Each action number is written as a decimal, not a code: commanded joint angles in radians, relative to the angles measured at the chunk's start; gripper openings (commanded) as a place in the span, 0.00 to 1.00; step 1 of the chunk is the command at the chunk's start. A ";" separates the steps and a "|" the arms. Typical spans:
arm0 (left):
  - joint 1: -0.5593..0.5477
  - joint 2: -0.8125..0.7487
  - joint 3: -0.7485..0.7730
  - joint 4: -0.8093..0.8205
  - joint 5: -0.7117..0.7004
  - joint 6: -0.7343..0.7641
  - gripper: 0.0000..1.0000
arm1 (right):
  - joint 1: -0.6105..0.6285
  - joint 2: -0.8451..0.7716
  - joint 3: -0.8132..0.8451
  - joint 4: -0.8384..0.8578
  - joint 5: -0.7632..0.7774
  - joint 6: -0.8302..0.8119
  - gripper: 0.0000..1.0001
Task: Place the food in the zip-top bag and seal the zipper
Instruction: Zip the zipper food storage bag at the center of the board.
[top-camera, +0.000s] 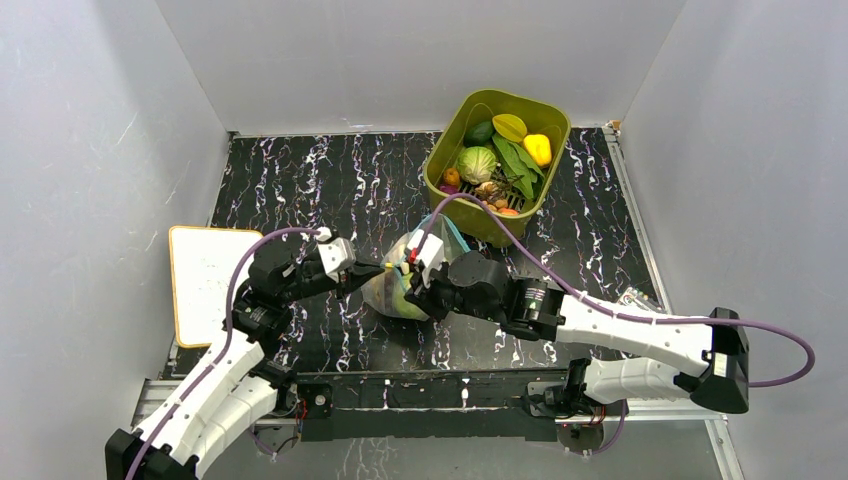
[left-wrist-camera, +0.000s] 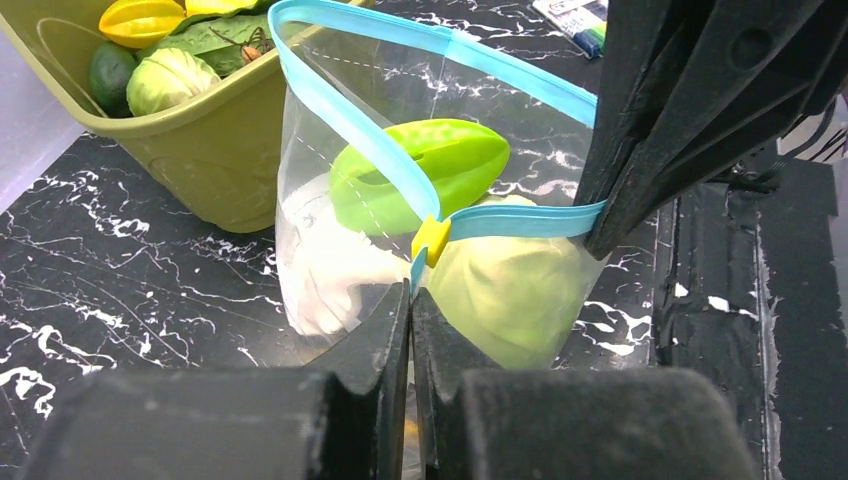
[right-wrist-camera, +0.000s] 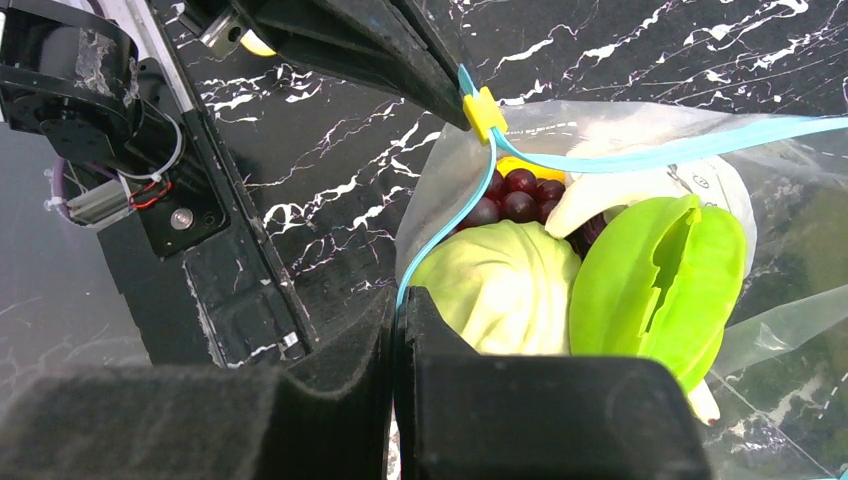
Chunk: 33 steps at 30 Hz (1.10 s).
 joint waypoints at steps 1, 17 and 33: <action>-0.001 -0.031 0.006 0.026 0.057 -0.002 0.00 | -0.002 -0.049 -0.001 0.085 0.017 0.004 0.00; -0.002 -0.038 -0.006 0.019 0.038 -0.016 0.21 | -0.002 -0.068 -0.012 0.095 0.011 0.002 0.00; -0.002 0.005 0.010 0.048 0.080 -0.035 0.00 | -0.002 -0.060 -0.004 0.081 -0.001 -0.003 0.00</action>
